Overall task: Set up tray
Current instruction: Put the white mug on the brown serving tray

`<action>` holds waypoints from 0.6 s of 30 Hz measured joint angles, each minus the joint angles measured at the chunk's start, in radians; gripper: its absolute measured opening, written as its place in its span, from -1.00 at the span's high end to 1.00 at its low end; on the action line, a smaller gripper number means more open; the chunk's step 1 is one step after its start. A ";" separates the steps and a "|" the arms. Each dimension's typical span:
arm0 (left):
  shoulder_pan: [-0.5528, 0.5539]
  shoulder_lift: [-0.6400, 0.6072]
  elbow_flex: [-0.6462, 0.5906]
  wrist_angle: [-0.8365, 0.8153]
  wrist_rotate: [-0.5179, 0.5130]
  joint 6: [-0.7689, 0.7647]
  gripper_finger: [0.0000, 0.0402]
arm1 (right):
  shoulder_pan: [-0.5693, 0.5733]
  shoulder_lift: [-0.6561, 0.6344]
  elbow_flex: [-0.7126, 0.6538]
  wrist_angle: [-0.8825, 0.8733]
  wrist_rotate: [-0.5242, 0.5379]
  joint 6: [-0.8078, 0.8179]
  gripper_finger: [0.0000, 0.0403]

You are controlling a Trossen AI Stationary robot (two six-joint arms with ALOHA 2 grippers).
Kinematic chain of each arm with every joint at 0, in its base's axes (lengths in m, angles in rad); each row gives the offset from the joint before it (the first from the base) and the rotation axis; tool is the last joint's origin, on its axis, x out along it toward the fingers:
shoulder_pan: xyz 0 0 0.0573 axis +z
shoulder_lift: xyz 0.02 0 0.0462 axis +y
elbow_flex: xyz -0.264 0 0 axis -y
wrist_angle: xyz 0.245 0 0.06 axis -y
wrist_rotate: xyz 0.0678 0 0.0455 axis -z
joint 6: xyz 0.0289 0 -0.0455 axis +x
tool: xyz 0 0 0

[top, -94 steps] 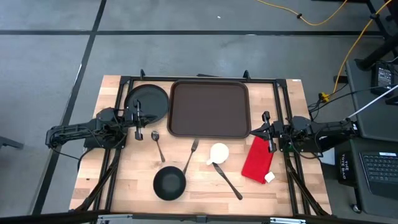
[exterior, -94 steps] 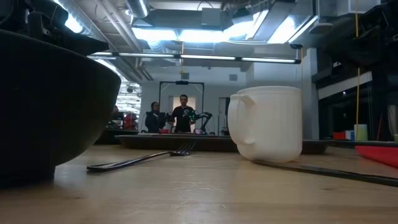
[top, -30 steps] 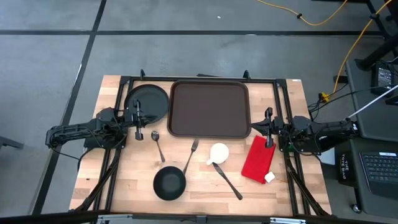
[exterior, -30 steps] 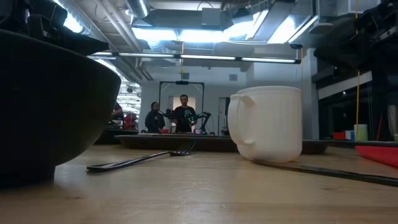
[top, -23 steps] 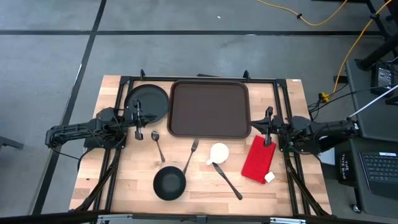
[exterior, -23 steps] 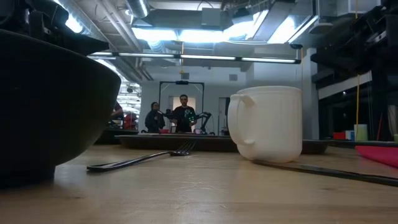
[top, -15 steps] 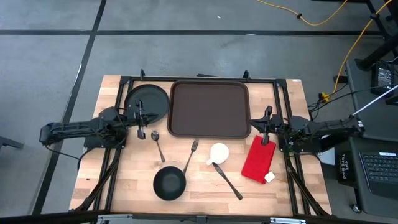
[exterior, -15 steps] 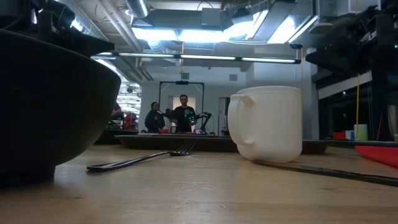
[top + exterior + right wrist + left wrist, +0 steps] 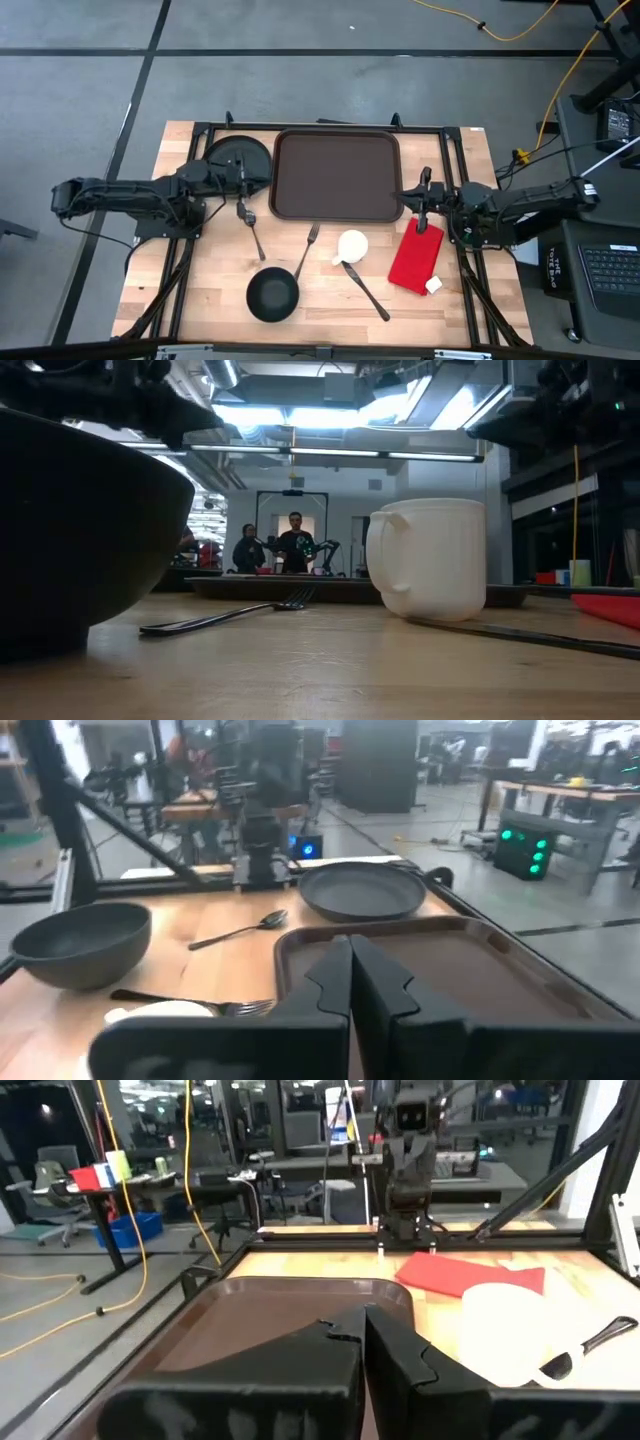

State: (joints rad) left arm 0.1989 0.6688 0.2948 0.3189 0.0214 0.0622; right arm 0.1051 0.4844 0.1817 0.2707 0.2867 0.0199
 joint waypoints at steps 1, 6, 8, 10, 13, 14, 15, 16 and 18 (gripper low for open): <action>-0.005 0.017 0.012 0.000 0.000 0.009 1.00 | 0.000 0.025 0.023 -0.016 0.000 0.000 0.98; -0.056 0.074 0.041 0.000 0.001 0.056 0.99 | 0.010 0.149 0.085 -0.065 0.000 0.046 0.97; -0.085 0.086 0.041 0.000 -0.002 0.070 1.00 | 0.029 0.202 0.104 -0.086 -0.001 0.059 0.97; -0.112 0.095 0.041 0.002 -0.020 0.077 1.00 | 0.049 0.251 0.136 -0.115 0.004 0.076 0.97; -0.149 0.098 0.041 0.009 -0.103 0.082 0.99 | 0.073 0.322 0.209 -0.178 0.014 0.107 0.98; -0.159 0.098 0.041 0.011 -0.130 0.082 0.99 | 0.080 0.347 0.234 -0.196 0.016 0.115 0.98; -0.167 0.098 0.041 0.010 -0.150 0.081 0.99 | 0.086 0.377 0.260 -0.211 0.016 0.128 0.98; -0.174 0.098 0.041 0.009 -0.159 0.077 1.00 | 0.092 0.405 0.285 -0.225 0.015 0.134 0.98; -0.184 0.098 0.041 0.009 -0.152 0.074 1.00 | 0.106 0.460 0.330 -0.263 0.016 0.136 0.97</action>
State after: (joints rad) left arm 0.0146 0.7670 0.3360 0.3277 -0.1311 0.1364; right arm 0.2114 0.9444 0.5114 0.0073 0.3023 0.1562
